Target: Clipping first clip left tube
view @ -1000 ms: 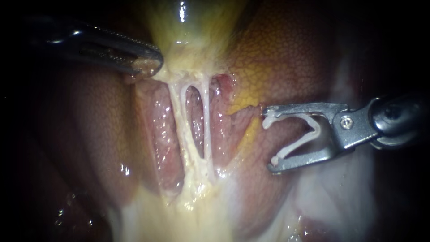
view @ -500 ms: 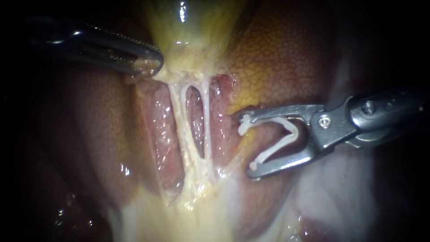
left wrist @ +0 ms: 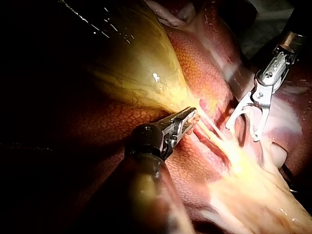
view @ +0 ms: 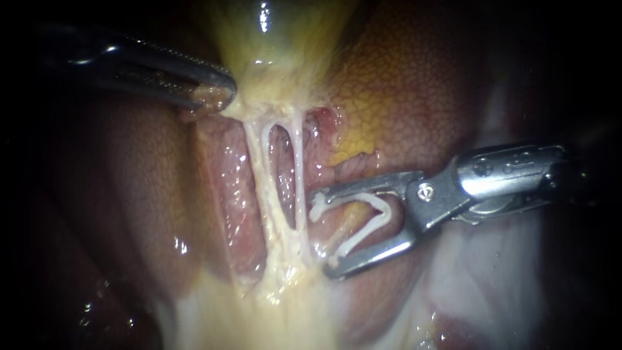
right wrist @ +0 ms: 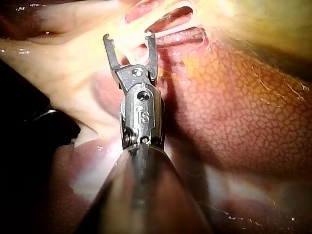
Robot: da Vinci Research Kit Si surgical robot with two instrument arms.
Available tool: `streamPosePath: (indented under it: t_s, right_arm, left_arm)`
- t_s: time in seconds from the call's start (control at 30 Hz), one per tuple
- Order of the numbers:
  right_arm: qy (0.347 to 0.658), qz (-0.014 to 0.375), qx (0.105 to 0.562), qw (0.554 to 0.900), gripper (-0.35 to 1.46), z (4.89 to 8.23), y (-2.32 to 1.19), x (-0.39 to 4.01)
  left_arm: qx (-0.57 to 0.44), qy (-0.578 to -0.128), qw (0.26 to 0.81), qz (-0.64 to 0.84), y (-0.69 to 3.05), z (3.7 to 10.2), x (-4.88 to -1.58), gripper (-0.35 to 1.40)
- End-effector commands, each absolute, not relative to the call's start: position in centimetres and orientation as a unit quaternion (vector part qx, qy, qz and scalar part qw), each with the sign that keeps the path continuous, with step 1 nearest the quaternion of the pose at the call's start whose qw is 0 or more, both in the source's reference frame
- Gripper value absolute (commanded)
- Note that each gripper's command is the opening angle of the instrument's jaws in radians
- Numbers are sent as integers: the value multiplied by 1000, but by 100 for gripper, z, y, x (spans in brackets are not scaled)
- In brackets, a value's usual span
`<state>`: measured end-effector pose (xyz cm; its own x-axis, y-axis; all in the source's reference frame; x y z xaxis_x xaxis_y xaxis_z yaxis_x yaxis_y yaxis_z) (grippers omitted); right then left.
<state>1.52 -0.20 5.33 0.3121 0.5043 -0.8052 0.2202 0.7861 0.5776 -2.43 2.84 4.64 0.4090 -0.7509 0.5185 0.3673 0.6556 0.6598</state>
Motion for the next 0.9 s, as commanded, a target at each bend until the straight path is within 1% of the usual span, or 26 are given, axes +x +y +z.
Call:
streamPosePath:
  t_s: [0.03, 0.37, 0.9]
  right_arm:
    - [579, 94, 313, 747, 57, 536, -19, 153]
    - [578, 96, 315, 747, 57, 553, -19, 169]
    - [575, 93, 322, 746, 57, 581, -18, 181]
  left_arm:
    - [229, -419, 808, -346, 284, 464, -243, -35]
    - [229, -419, 808, -346, 284, 464, -242, -35]
    - [229, -419, 808, -346, 283, 466, -242, -35]
